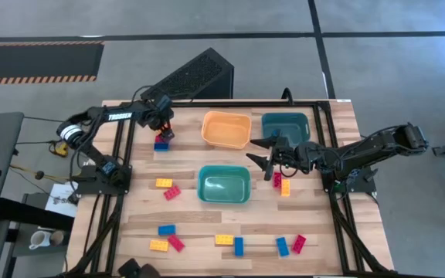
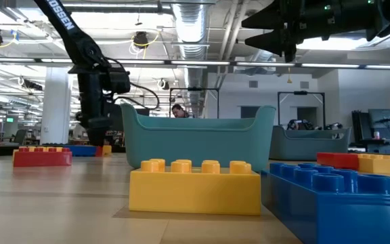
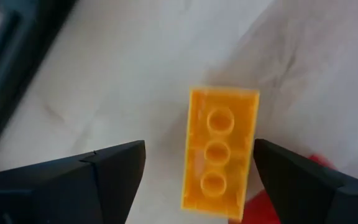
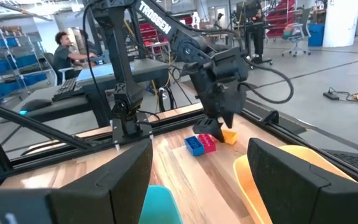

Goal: Sort & place blocks by color
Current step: Put the yellow game piece into the yellow bin

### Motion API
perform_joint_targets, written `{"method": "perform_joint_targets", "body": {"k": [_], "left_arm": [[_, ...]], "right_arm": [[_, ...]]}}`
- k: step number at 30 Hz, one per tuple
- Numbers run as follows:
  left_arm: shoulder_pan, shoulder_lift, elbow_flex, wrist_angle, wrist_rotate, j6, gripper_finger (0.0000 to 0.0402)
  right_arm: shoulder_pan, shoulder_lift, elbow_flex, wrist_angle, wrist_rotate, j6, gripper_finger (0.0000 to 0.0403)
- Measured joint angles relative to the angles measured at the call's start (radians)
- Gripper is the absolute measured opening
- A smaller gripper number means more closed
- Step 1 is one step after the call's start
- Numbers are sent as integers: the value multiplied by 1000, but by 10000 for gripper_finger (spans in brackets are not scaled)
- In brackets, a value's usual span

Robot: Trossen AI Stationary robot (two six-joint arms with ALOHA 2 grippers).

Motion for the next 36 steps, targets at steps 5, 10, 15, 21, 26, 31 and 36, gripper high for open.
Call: {"method": "perform_joint_targets", "body": {"k": [5,10,15,21,26,31,36], "left_arm": [[1,9,0,12,3,-5,242],[4,8,0,11,-6,31,153],[4,-31,11,4,-19,53,80],[-23,-198,45,42,160,35,80],[-111,-351,37,186,330,-24,80],[-263,-400,37,376,349,-62,80],[-366,-347,37,520,343,-71,80]], "right_arm": [[0,0,0,0,0,0,285],[0,0,0,0,0,0,285],[0,0,0,0,0,0,285],[0,0,0,0,0,0,285],[0,0,0,0,0,0,285],[0,0,0,0,0,-1,285],[0,0,0,0,0,-1,285]]}}
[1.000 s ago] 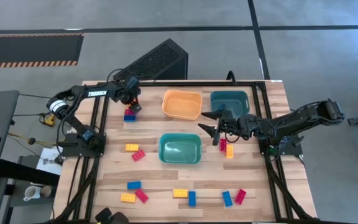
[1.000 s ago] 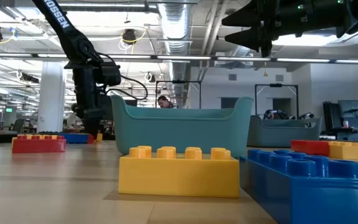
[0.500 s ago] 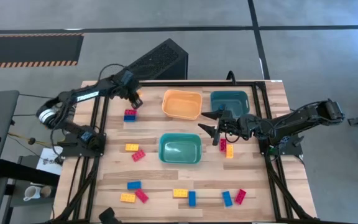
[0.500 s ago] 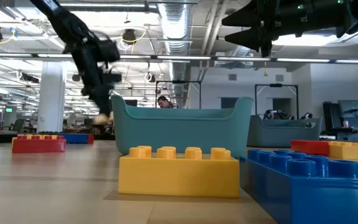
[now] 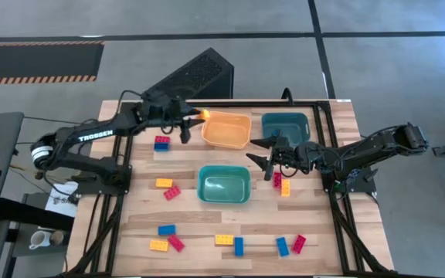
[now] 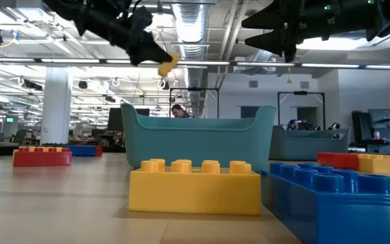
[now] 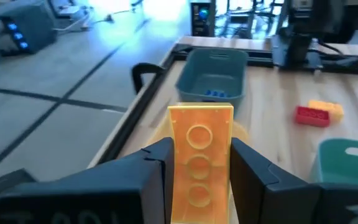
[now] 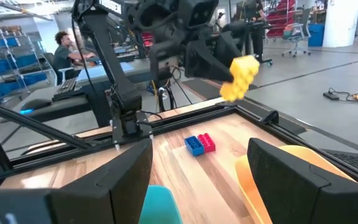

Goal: Sort & place blocks by color
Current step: Put the yellow game piece into the yellow bin

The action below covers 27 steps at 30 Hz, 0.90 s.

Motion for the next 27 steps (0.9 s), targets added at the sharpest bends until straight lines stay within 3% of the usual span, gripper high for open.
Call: {"method": "perform_joint_targets", "body": {"k": [14,22,27], "left_arm": [[-33,360,154,38,19,-35,80],[-32,439,191,41,18,-39,80],[-29,443,191,42,-9,-61,142]], "right_arm": [[9,0,0,0,1,-5,285],[11,0,0,-2,1,-8,285],[11,0,0,-2,0,-8,285]]}}
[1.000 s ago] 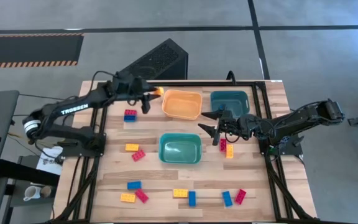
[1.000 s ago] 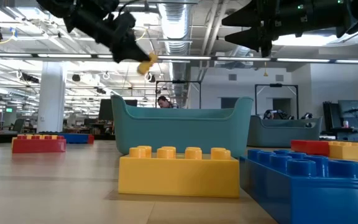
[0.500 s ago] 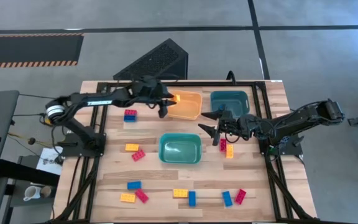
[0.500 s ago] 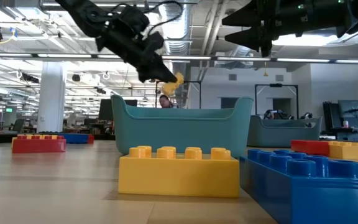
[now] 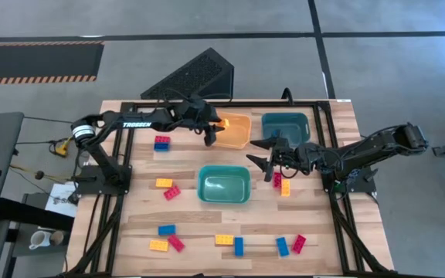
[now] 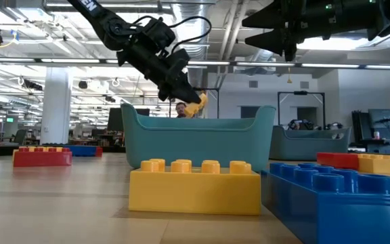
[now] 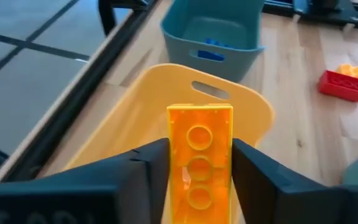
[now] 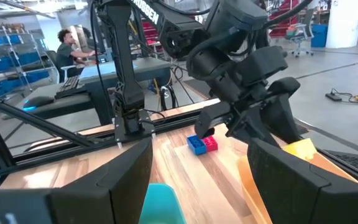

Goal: Sort & place blocks by color
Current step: Put the yellow game piece into the yellow bin, then put the red game piece into the green bin

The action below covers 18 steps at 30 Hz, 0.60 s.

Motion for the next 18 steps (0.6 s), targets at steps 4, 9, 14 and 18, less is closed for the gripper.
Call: {"method": "perform_joint_targets", "body": {"k": [4,9,14,18], "left_arm": [[0,-2,0,0,-3,-11,203],[-2,-7,0,-15,3,-14,240],[-2,-127,0,-116,7,-3,235],[-24,-298,0,-216,5,21,216]], "right_arm": [[0,0,0,0,0,0,285],[0,0,0,0,0,1,285],[0,0,0,-4,0,1,285],[0,0,0,-5,0,1,285]]}}
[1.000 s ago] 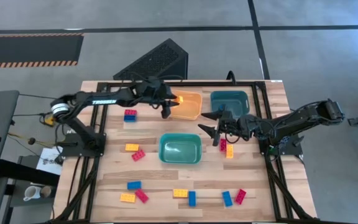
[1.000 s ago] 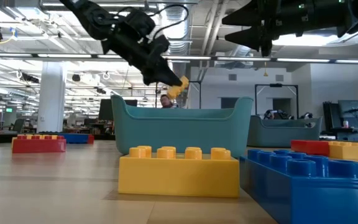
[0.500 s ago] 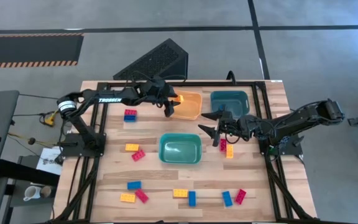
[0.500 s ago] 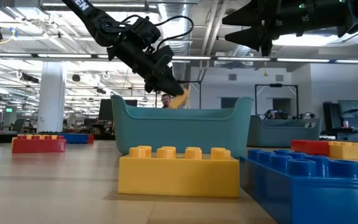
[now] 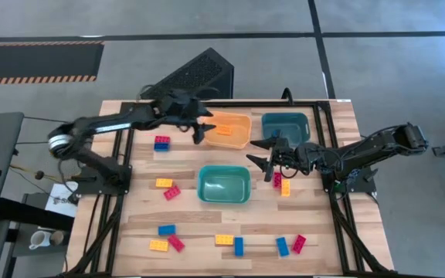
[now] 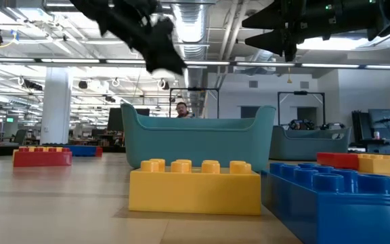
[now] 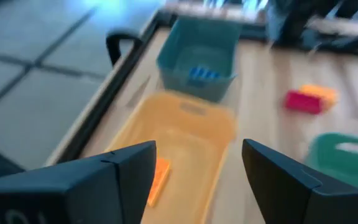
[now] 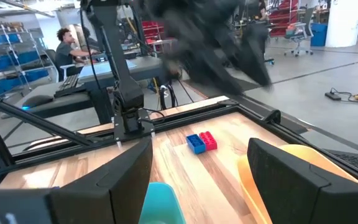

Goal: Sort & place blocks by color
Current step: Put the red game piece into the green bin

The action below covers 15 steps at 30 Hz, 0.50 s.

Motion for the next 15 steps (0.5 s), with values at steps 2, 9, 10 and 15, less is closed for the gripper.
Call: {"method": "perform_joint_targets", "body": {"k": [2,9,10,15], "left_arm": [[-20,-92,-21,5,-9,3,203],[-114,-366,-260,215,-34,-99,162],[-130,-396,-304,245,-42,-116,158],[-192,-507,-486,367,-105,-191,140]], "right_arm": [[0,0,0,-2,0,0,285],[0,0,0,-7,0,0,285],[0,0,0,-7,1,1,285],[0,0,0,-5,2,9,285]]}}
